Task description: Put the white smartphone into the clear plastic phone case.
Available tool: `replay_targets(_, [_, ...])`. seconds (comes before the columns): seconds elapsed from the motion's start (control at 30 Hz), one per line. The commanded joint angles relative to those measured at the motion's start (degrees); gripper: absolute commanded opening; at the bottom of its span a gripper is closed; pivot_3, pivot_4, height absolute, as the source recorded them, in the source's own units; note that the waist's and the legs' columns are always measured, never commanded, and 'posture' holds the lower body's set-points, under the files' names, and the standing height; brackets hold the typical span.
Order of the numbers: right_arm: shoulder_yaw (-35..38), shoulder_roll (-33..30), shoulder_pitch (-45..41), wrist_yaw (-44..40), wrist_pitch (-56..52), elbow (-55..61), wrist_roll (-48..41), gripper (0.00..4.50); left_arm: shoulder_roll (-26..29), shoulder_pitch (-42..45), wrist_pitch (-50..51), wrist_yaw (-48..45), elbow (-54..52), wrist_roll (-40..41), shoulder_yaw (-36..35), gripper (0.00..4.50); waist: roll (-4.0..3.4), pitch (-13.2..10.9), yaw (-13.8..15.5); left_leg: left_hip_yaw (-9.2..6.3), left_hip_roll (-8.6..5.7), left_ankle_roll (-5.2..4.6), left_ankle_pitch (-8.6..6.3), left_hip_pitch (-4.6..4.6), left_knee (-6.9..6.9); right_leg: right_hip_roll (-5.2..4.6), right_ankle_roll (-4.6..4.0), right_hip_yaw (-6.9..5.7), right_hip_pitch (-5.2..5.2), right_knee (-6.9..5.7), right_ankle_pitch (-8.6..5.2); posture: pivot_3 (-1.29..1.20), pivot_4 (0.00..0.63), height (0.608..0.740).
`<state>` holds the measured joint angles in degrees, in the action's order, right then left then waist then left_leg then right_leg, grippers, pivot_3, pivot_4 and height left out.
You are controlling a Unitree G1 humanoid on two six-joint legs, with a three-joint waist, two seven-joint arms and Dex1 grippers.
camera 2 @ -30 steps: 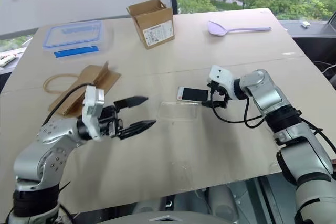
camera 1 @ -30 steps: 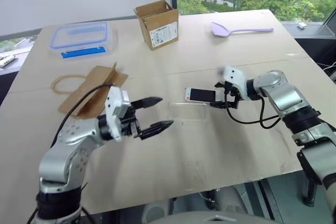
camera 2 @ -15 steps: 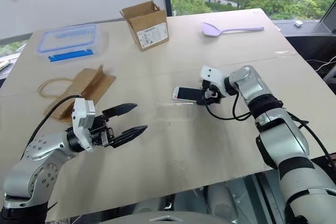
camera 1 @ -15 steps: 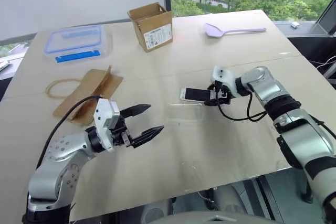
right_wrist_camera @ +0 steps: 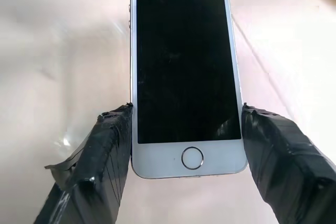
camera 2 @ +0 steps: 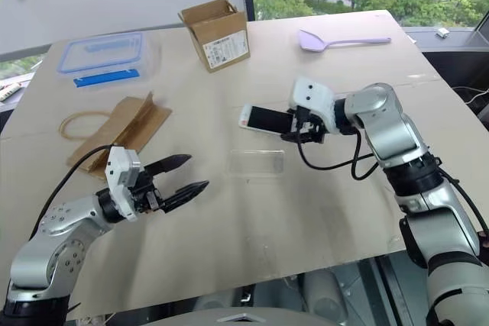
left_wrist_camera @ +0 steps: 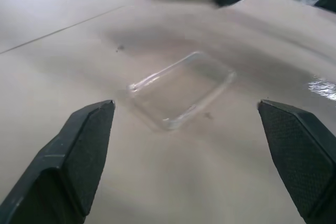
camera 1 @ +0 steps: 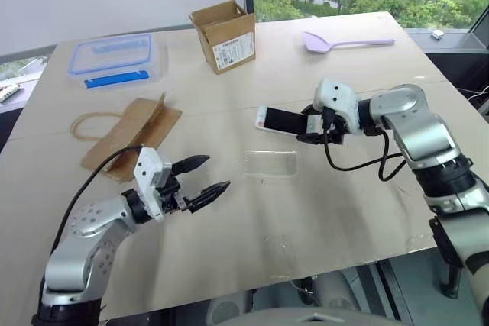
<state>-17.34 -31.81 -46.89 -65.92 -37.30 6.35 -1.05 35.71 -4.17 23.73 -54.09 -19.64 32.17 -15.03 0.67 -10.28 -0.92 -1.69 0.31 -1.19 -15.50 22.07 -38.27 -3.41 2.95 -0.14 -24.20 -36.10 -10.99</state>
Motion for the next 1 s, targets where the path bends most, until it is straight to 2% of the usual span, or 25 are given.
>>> replay_targets(0.03, [-3.41, -0.22, 0.46, 0.90, -5.62, 9.85, -0.60, 2.78, 1.20, 2.82, -1.78, -0.36, 2.08, -0.82, 0.30, 4.50, 0.00, 0.00, 0.09, -0.01, 0.00, 0.00, 0.00, 0.01, -0.01, 0.00, 0.00, 0.00, 0.00, 0.00, 0.00, 0.00, 0.150, 0.740])
replay_targets(0.23, [-12.19, -0.64, 1.08, 4.40, -4.59, 6.51, 5.38, 2.78, 2.02, 4.30, -1.11, -0.51, 2.20, -0.98, 1.52, 4.50, 0.03, 0.00, 0.07, 0.09, -0.10, 0.00, 0.00, 0.05, -0.07, -0.14, -0.04, 0.04, 0.03, 0.14, -0.04, 0.00, 0.150, 0.740])
replay_targets(0.93, [-15.86, -2.33, 3.46, 4.08, -3.42, 4.33, 7.79, 2.78, 1.61, 1.60, -0.07, 2.73, -2.21, -0.11, 1.82, 4.50, 0.03, 0.00, -0.02, 0.05, -0.08, 0.00, 0.00, 0.10, -0.05, -0.12, 0.03, 0.02, 0.01, 0.17, 0.00, 0.00, 0.150, 0.740])
replay_targets(1.0, [-16.05, -2.44, 3.62, 3.95, -2.84, 4.04, 7.97, 3.79, 1.61, 1.07, -0.77, 2.45, -1.90, -0.29, 1.76, 4.50, 0.03, 0.00, 0.01, 0.05, -0.08, 0.01, 0.00, 0.10, -0.05, -0.13, 0.03, 0.02, 0.00, 0.17, 0.00, 0.00, 0.150, 0.740])
